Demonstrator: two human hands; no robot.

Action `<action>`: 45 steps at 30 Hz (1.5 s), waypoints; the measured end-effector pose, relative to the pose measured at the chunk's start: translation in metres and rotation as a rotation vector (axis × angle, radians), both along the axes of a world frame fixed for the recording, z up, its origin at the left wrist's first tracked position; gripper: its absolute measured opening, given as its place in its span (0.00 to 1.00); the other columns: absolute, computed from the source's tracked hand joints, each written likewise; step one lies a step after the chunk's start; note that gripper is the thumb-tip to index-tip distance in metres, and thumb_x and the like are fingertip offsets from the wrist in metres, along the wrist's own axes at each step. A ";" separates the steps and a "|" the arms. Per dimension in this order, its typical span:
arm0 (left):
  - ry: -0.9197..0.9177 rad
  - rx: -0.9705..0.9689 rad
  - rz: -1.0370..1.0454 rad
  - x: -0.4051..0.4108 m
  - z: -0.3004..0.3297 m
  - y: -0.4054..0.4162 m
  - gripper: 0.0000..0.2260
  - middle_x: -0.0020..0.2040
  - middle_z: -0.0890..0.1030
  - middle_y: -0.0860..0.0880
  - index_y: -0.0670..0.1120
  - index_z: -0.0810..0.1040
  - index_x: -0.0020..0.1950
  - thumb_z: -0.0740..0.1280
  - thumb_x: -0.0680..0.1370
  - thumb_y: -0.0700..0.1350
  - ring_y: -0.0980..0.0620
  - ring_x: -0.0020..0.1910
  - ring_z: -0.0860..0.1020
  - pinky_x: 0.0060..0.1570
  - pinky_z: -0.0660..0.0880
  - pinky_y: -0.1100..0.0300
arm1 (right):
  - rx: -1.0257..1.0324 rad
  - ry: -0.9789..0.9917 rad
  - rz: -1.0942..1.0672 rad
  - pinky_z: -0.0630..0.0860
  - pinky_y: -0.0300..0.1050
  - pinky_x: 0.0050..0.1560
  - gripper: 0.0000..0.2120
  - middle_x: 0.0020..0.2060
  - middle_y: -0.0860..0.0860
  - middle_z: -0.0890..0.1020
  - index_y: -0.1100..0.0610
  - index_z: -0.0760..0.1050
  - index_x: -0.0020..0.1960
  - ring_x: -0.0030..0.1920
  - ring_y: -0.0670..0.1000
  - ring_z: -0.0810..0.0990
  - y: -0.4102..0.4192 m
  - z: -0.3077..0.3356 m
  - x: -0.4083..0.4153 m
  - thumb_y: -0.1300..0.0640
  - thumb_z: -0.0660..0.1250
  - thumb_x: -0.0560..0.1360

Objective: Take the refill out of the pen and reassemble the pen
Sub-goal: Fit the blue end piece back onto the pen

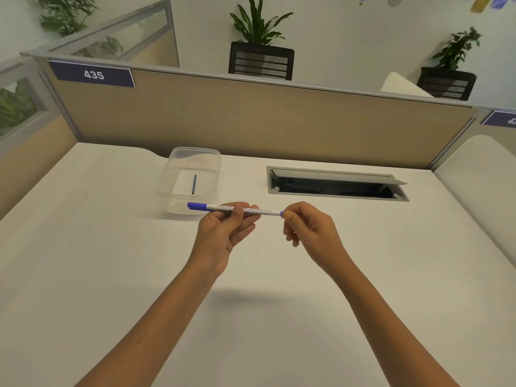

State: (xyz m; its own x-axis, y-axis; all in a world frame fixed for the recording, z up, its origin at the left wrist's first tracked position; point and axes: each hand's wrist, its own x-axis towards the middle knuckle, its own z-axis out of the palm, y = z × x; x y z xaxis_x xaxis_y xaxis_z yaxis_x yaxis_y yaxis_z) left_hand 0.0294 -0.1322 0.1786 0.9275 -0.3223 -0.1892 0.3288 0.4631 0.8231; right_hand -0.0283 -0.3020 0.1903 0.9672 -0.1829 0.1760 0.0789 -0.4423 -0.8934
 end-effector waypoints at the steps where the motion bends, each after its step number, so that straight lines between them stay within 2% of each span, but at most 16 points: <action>1: -0.028 0.017 -0.005 0.001 0.001 0.001 0.07 0.43 0.86 0.47 0.41 0.79 0.48 0.62 0.77 0.39 0.48 0.45 0.84 0.43 0.80 0.60 | 0.174 0.089 0.028 0.74 0.38 0.29 0.10 0.31 0.52 0.78 0.63 0.76 0.45 0.29 0.47 0.75 0.001 0.003 -0.001 0.58 0.60 0.79; 3: -0.086 0.051 -0.013 0.001 0.002 0.001 0.07 0.44 0.86 0.48 0.42 0.79 0.48 0.62 0.76 0.40 0.47 0.46 0.84 0.44 0.80 0.59 | 0.389 0.165 0.041 0.70 0.37 0.27 0.10 0.30 0.53 0.77 0.64 0.75 0.45 0.28 0.47 0.73 0.001 0.005 -0.001 0.58 0.60 0.79; 5: -0.136 0.087 -0.002 0.000 0.002 0.000 0.07 0.44 0.86 0.48 0.42 0.79 0.48 0.62 0.76 0.40 0.47 0.47 0.84 0.45 0.80 0.58 | 0.358 0.149 0.006 0.70 0.37 0.28 0.08 0.29 0.51 0.77 0.61 0.75 0.43 0.28 0.45 0.73 0.003 0.005 0.000 0.59 0.61 0.79; 8: -0.091 0.081 0.051 -0.001 0.004 -0.004 0.06 0.42 0.86 0.48 0.42 0.79 0.48 0.62 0.77 0.40 0.47 0.45 0.84 0.43 0.80 0.59 | -0.107 -0.043 -0.085 0.72 0.37 0.31 0.08 0.30 0.47 0.78 0.53 0.73 0.41 0.31 0.46 0.75 0.008 0.002 0.000 0.61 0.62 0.78; 11: 0.053 0.006 0.034 0.000 0.006 -0.007 0.07 0.41 0.86 0.47 0.41 0.79 0.48 0.62 0.78 0.40 0.49 0.41 0.85 0.40 0.81 0.59 | -0.606 -0.379 -0.058 0.70 0.38 0.32 0.03 0.32 0.52 0.80 0.60 0.75 0.43 0.30 0.51 0.76 0.006 -0.001 0.002 0.62 0.64 0.75; 13: 0.090 -0.019 -0.001 0.002 0.008 -0.005 0.07 0.40 0.86 0.47 0.40 0.78 0.48 0.61 0.78 0.40 0.50 0.40 0.85 0.38 0.81 0.60 | -0.797 -0.478 -0.020 0.69 0.36 0.34 0.02 0.34 0.55 0.82 0.61 0.75 0.44 0.31 0.52 0.77 0.000 -0.003 0.005 0.62 0.65 0.73; 15: 0.047 -0.004 -0.010 0.004 0.009 -0.002 0.07 0.40 0.86 0.47 0.40 0.78 0.48 0.61 0.78 0.40 0.49 0.41 0.85 0.39 0.81 0.60 | -0.665 -0.372 -0.004 0.69 0.32 0.33 0.03 0.34 0.54 0.82 0.60 0.76 0.45 0.31 0.51 0.78 0.000 0.002 0.005 0.61 0.65 0.75; 18: -0.082 0.051 -0.002 0.008 0.012 0.002 0.07 0.42 0.86 0.48 0.41 0.78 0.48 0.61 0.77 0.40 0.48 0.44 0.84 0.42 0.81 0.60 | -0.098 -0.019 0.000 0.75 0.34 0.31 0.04 0.33 0.50 0.81 0.55 0.74 0.45 0.31 0.46 0.78 0.007 0.010 0.005 0.58 0.63 0.78; 20: -0.164 0.100 0.004 0.008 0.011 0.003 0.06 0.42 0.86 0.49 0.42 0.78 0.48 0.62 0.77 0.39 0.47 0.46 0.84 0.44 0.80 0.59 | 0.248 0.156 0.012 0.75 0.37 0.30 0.07 0.32 0.52 0.80 0.59 0.76 0.46 0.30 0.47 0.77 0.007 0.013 0.005 0.57 0.62 0.79; 22: -0.215 0.143 0.012 0.007 0.010 0.003 0.06 0.42 0.86 0.50 0.42 0.79 0.48 0.62 0.77 0.39 0.47 0.46 0.84 0.45 0.80 0.59 | 0.440 0.249 0.023 0.73 0.36 0.29 0.09 0.32 0.53 0.79 0.62 0.76 0.47 0.30 0.47 0.75 0.006 0.015 0.005 0.58 0.61 0.79; 24: -0.212 0.157 0.029 0.006 0.008 0.002 0.06 0.41 0.86 0.50 0.43 0.79 0.47 0.63 0.77 0.39 0.47 0.45 0.84 0.45 0.80 0.59 | 0.371 0.225 -0.009 0.72 0.35 0.29 0.06 0.31 0.52 0.78 0.61 0.75 0.45 0.30 0.46 0.74 0.008 0.013 0.004 0.60 0.62 0.79; 29: -0.006 0.054 0.036 0.004 0.010 -0.006 0.06 0.39 0.86 0.48 0.42 0.78 0.47 0.62 0.77 0.40 0.50 0.41 0.85 0.41 0.81 0.60 | -0.370 -0.250 -0.138 0.73 0.41 0.32 0.05 0.31 0.49 0.79 0.60 0.75 0.43 0.30 0.49 0.75 0.015 0.000 0.004 0.62 0.62 0.77; 35: 0.232 -0.053 -0.068 0.005 0.010 -0.003 0.06 0.35 0.86 0.47 0.40 0.76 0.46 0.61 0.78 0.39 0.52 0.36 0.84 0.35 0.81 0.60 | -0.834 -0.623 0.042 0.74 0.45 0.30 0.03 0.34 0.58 0.81 0.59 0.71 0.48 0.30 0.55 0.76 -0.002 -0.006 0.010 0.60 0.61 0.76; 39: 0.181 -0.051 -0.086 0.012 0.006 0.000 0.06 0.41 0.86 0.46 0.40 0.77 0.48 0.61 0.78 0.39 0.50 0.41 0.85 0.40 0.81 0.58 | -0.712 -0.455 0.017 0.78 0.45 0.34 0.06 0.37 0.56 0.83 0.62 0.76 0.47 0.33 0.53 0.79 -0.004 -0.007 0.014 0.59 0.64 0.75; 42: 0.134 -0.034 -0.129 0.014 -0.002 -0.002 0.07 0.50 0.84 0.44 0.41 0.78 0.51 0.61 0.78 0.39 0.47 0.48 0.84 0.47 0.81 0.55 | -0.277 -0.193 -0.078 0.80 0.39 0.40 0.05 0.39 0.50 0.83 0.59 0.77 0.50 0.36 0.46 0.81 0.001 -0.014 0.012 0.58 0.67 0.76; 45: 0.142 0.002 -0.191 0.014 -0.016 -0.003 0.11 0.54 0.83 0.44 0.43 0.77 0.58 0.63 0.77 0.39 0.46 0.52 0.82 0.48 0.80 0.53 | 0.025 -0.108 -0.157 0.81 0.38 0.42 0.03 0.38 0.50 0.83 0.58 0.79 0.49 0.38 0.49 0.83 0.002 -0.028 0.009 0.61 0.68 0.75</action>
